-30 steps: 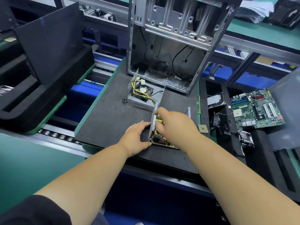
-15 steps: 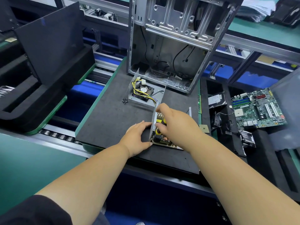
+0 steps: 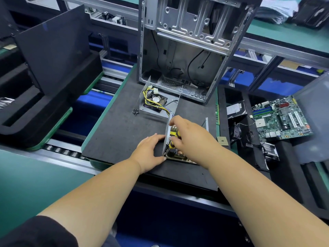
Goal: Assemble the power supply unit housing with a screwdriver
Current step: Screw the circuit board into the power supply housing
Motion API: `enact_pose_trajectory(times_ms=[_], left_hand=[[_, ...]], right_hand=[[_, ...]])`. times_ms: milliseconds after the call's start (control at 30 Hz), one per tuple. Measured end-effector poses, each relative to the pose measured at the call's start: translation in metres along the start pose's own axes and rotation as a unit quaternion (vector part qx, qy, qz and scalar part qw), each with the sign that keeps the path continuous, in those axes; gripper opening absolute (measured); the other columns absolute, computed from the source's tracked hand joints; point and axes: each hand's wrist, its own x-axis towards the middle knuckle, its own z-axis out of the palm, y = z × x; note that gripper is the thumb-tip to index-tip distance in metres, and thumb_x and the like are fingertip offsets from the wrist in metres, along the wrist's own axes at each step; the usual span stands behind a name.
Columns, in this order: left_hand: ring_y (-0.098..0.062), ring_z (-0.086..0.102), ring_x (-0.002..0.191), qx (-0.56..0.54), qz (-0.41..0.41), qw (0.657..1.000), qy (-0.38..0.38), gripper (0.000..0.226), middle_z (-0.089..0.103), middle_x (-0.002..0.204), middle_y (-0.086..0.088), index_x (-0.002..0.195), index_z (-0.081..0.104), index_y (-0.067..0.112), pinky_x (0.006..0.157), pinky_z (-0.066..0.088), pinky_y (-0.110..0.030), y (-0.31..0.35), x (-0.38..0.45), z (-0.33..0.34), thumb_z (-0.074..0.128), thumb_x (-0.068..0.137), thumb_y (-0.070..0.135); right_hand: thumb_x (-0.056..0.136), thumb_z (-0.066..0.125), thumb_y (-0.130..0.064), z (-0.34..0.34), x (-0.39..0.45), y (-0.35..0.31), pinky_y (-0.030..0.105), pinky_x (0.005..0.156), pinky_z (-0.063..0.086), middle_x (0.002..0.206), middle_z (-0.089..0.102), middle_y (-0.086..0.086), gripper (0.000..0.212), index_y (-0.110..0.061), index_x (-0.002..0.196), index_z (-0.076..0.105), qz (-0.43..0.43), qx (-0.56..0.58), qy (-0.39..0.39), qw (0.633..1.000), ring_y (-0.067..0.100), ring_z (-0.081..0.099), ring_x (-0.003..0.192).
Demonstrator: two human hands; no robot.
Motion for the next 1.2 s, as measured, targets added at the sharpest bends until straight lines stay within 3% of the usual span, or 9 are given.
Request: enact_pose_trajectory(times_ms=[133, 267, 433, 567, 667, 867, 1000, 1100, 1200], left_hand=[[-0.01, 0.018, 0.147, 0.002, -0.003, 1.0, -0.002, 0.072, 0.041, 0.149, 0.004, 0.14, 0.041, 0.034, 0.12, 0.017, -0.036, -0.001, 0.001, 0.001, 0.075, 0.077, 0.028], [-0.011, 0.019, 0.146, 0.005, 0.003, 1.0, 0.0, 0.075, 0.041, 0.149, 0.004, 0.142, 0.039, 0.035, 0.121, 0.017, -0.036, -0.001, 0.0, 0.001, 0.075, 0.077, 0.028], [-0.01, 0.017, 0.147, 0.008, 0.002, 1.0, 0.0, 0.077, 0.039, 0.151, 0.003, 0.144, 0.037, 0.035, 0.12, 0.012, -0.03, -0.001, 0.0, 0.001, 0.075, 0.077, 0.029], [-0.011, 0.017, 0.147, 0.005, 0.001, 1.0, 0.0, 0.076, 0.04, 0.15, 0.004, 0.143, 0.038, 0.035, 0.121, 0.015, -0.034, -0.002, 0.001, 0.001, 0.076, 0.077, 0.029], [-0.011, 0.019, 0.147, 0.007, 0.004, 1.0, 0.002, 0.075, 0.041, 0.15, 0.004, 0.142, 0.039, 0.033, 0.121, 0.015, -0.034, -0.004, 0.001, 0.002, 0.076, 0.077, 0.028], [-0.01, 0.018, 0.147, 0.01, 0.007, 1.0, 0.001, 0.077, 0.041, 0.149, 0.008, 0.144, 0.038, 0.036, 0.121, 0.012, -0.033, -0.007, 0.003, 0.004, 0.075, 0.076, 0.032], [-0.009, 0.017, 0.147, 0.013, 0.004, 1.0, -0.003, 0.076, 0.041, 0.15, 0.008, 0.143, 0.036, 0.037, 0.122, 0.014, -0.035, -0.009, 0.003, 0.004, 0.074, 0.077, 0.032], [-0.01, 0.017, 0.147, 0.012, 0.001, 1.0, 0.0, 0.077, 0.039, 0.151, 0.006, 0.144, 0.036, 0.037, 0.121, 0.011, -0.029, -0.008, 0.002, 0.004, 0.075, 0.077, 0.031], [-0.011, 0.018, 0.147, 0.018, 0.005, 1.0, 0.005, 0.079, 0.038, 0.152, 0.005, 0.145, 0.035, 0.035, 0.118, 0.009, -0.025, -0.007, 0.002, 0.004, 0.075, 0.077, 0.03]], right_hand=[[0.102, 0.041, -0.045, 0.005, 0.0, -0.003, 0.035, 0.062, 0.043, 0.1, 0.067, -0.002, 0.033, -0.02, 0.124, 0.043, 0.001, -0.091, 0.002, 0.996, 0.029, 0.061, 0.088], [0.096, 0.042, -0.03, 0.003, -0.002, -0.004, 0.041, 0.072, 0.051, 0.114, 0.064, 0.002, 0.029, -0.019, 0.123, 0.04, 0.006, -0.069, -0.01, 0.998, 0.031, 0.059, 0.092], [0.092, 0.046, -0.025, -0.002, -0.004, -0.006, 0.041, 0.076, 0.05, 0.114, 0.063, 0.004, 0.03, -0.018, 0.121, 0.041, 0.01, -0.046, -0.036, 0.998, 0.031, 0.057, 0.094], [0.096, 0.045, -0.033, 0.001, -0.005, -0.003, 0.037, 0.064, 0.044, 0.105, 0.065, 0.003, 0.026, -0.018, 0.116, 0.041, 0.006, -0.06, -0.018, 0.998, 0.03, 0.058, 0.087], [0.101, 0.035, -0.05, 0.003, -0.004, -0.001, 0.033, 0.052, 0.033, 0.088, 0.065, 0.001, 0.038, -0.015, 0.114, 0.04, 0.019, -0.158, 0.009, 0.987, 0.031, 0.061, 0.077], [0.091, 0.049, -0.029, -0.005, -0.002, 0.002, 0.033, 0.05, 0.028, 0.075, 0.05, -0.004, 0.018, -0.017, 0.097, 0.036, 0.016, -0.066, -0.039, 0.997, 0.028, 0.05, 0.072], [0.097, 0.05, -0.045, -0.005, 0.003, 0.003, 0.032, 0.051, 0.028, 0.067, 0.042, -0.004, 0.029, -0.018, 0.094, 0.04, 0.021, -0.127, -0.033, 0.991, 0.026, 0.049, 0.07], [0.099, 0.039, -0.056, 0.0, 0.006, 0.004, 0.028, 0.047, 0.019, 0.061, 0.035, -0.007, 0.038, -0.023, 0.081, 0.04, 0.048, -0.186, -0.017, 0.981, 0.025, 0.046, 0.068], [0.098, 0.027, -0.063, 0.006, 0.004, 0.004, 0.027, 0.047, 0.019, 0.06, 0.037, -0.007, 0.047, -0.025, 0.074, 0.042, 0.082, -0.197, -0.011, 0.977, 0.024, 0.047, 0.066]])
